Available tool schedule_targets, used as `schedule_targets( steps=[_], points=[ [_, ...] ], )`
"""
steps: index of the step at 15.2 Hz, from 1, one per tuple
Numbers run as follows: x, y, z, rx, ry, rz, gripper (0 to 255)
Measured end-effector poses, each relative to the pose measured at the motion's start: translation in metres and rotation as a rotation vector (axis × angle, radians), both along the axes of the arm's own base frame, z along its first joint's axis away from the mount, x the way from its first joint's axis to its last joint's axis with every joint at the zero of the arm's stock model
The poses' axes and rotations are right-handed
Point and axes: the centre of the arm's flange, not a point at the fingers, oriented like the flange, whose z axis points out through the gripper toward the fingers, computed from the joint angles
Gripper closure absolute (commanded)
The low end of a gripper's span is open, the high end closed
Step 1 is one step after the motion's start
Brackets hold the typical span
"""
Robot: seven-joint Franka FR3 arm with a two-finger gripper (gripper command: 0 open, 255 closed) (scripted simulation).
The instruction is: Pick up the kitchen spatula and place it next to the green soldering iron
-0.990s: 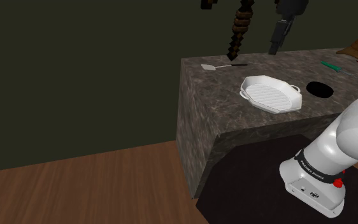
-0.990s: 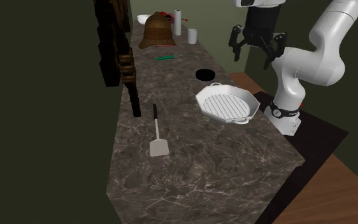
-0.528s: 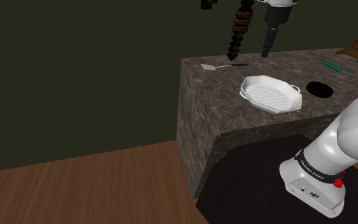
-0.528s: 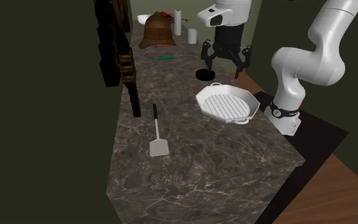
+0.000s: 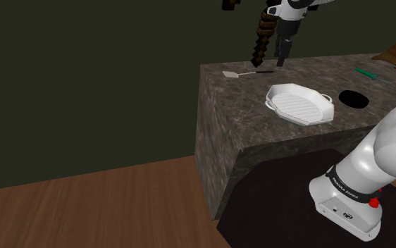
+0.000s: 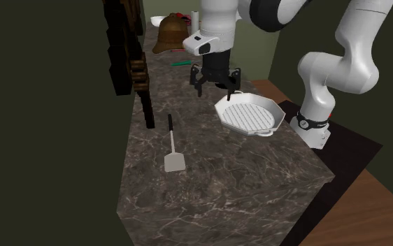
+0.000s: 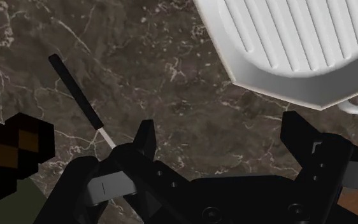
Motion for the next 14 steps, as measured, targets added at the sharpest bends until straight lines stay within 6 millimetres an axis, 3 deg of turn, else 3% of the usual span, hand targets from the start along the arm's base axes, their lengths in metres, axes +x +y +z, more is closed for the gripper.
schedule_targets(
  steps=[9, 14],
  points=[
    [0.092, -0.039, -0.058, 0.006, -0.01, 0.277, 0],
    [0.133, -0.043, -0.086, 0.01, -0.012, 0.399, 0]
  ],
)
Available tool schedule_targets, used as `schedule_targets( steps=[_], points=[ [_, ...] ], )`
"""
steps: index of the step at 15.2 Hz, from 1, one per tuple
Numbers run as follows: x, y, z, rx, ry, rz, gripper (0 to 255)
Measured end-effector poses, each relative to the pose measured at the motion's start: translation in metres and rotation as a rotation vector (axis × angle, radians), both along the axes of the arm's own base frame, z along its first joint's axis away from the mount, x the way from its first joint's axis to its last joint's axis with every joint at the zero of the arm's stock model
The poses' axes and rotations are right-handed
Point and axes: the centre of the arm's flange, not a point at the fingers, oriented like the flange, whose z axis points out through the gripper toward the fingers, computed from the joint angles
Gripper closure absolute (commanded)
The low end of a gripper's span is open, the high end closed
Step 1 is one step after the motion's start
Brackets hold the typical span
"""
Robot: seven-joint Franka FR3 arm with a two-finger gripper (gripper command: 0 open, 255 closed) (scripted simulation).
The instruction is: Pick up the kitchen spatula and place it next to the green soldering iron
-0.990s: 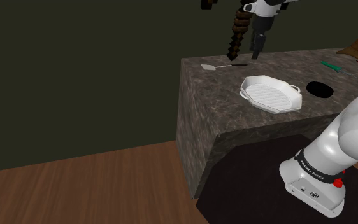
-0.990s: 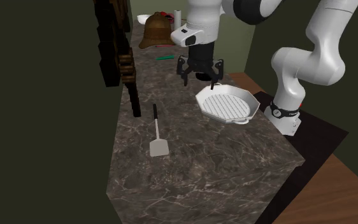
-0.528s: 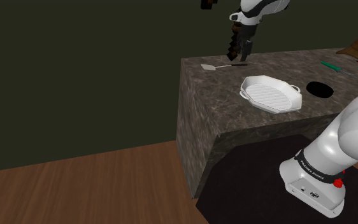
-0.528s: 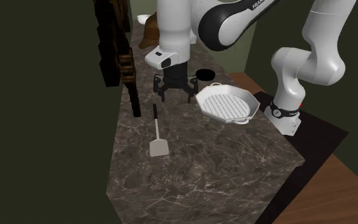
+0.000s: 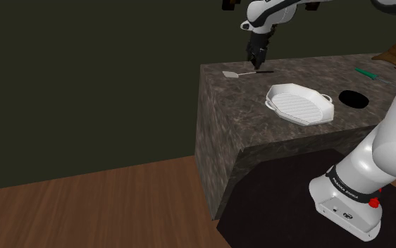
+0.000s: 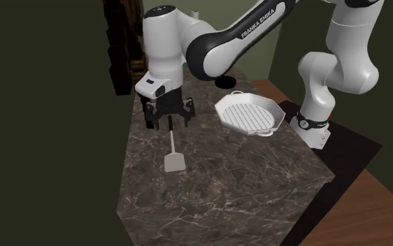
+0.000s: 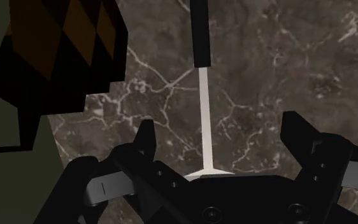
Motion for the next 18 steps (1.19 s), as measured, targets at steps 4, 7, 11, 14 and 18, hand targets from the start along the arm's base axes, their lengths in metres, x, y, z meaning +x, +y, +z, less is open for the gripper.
schedule_targets(
  steps=[4, 7, 11, 14, 18],
  points=[
    [0.004, -0.001, -0.019, 0.001, -0.001, 0.009, 0],
    [0.004, -0.002, -0.035, 0.001, 0.0, 0.01, 0],
    [0.004, -0.002, -0.038, 0.001, -0.001, 0.01, 0],
    [0.004, -0.002, -0.038, 0.001, -0.001, 0.01, 255],
    [0.004, -0.002, -0.038, 0.001, -0.001, 0.01, 255]
  ],
)
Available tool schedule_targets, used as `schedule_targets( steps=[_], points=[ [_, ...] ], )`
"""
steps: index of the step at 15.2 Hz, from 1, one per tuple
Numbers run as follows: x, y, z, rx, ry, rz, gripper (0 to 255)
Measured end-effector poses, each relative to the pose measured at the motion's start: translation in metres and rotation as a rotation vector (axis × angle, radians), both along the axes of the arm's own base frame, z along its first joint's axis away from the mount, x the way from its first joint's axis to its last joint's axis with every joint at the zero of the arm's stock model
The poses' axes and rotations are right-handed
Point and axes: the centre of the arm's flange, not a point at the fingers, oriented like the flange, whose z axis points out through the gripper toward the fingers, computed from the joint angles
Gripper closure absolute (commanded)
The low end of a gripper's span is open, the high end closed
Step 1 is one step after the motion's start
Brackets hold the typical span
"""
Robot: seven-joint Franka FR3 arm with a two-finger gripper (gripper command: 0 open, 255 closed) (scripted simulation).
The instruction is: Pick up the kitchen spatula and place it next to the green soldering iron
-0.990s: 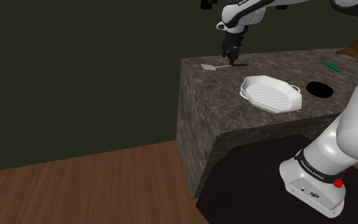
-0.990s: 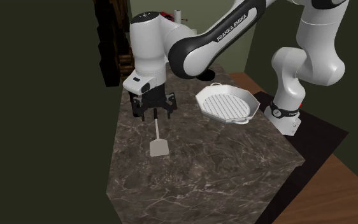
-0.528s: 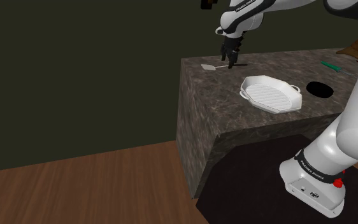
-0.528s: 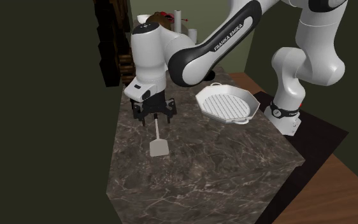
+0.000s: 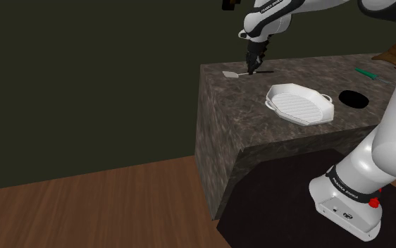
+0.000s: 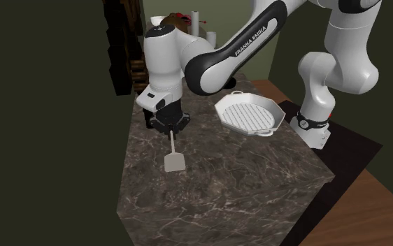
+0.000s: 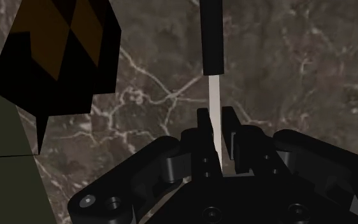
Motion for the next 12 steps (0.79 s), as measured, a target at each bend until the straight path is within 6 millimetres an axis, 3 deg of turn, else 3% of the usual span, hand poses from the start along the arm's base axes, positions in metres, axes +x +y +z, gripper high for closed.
schedule_targets(
  steps=[6, 12],
  points=[
    [0.0, 0.0, 0.0, 0.0, 0.0, 0.0, 255],
    [0.0, 0.0, 0.026, 0.0, 0.0, 0.0, 255]
  ],
)
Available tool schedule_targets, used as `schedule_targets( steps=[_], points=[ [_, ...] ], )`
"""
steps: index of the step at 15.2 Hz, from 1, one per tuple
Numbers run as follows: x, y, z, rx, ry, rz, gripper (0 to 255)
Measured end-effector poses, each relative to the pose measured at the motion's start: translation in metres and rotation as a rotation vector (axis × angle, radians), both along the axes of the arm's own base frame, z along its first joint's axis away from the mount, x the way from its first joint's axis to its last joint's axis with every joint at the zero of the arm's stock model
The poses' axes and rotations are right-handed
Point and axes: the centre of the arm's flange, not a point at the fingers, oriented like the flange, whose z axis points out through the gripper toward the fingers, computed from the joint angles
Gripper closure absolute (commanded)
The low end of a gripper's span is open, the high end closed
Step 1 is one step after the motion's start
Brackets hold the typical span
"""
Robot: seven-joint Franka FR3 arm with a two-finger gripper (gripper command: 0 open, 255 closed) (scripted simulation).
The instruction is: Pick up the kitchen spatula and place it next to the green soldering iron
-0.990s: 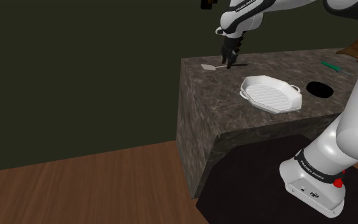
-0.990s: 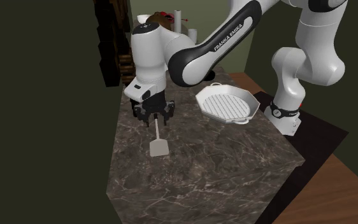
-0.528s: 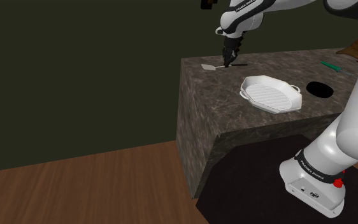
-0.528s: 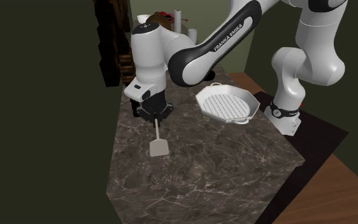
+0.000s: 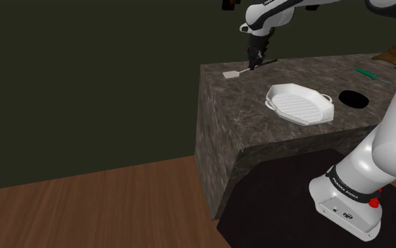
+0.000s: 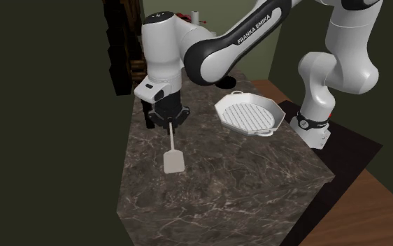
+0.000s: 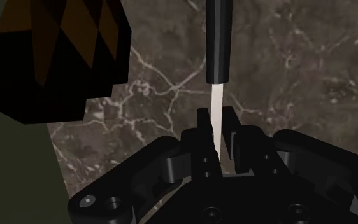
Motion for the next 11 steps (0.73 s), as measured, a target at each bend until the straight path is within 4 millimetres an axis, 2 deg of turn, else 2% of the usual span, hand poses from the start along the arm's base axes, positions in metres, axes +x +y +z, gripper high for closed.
schedule_targets(
  steps=[11],
  points=[
    [0.0, 0.001, 0.058, 0.0, 0.0, 0.0, 255]
  ],
)
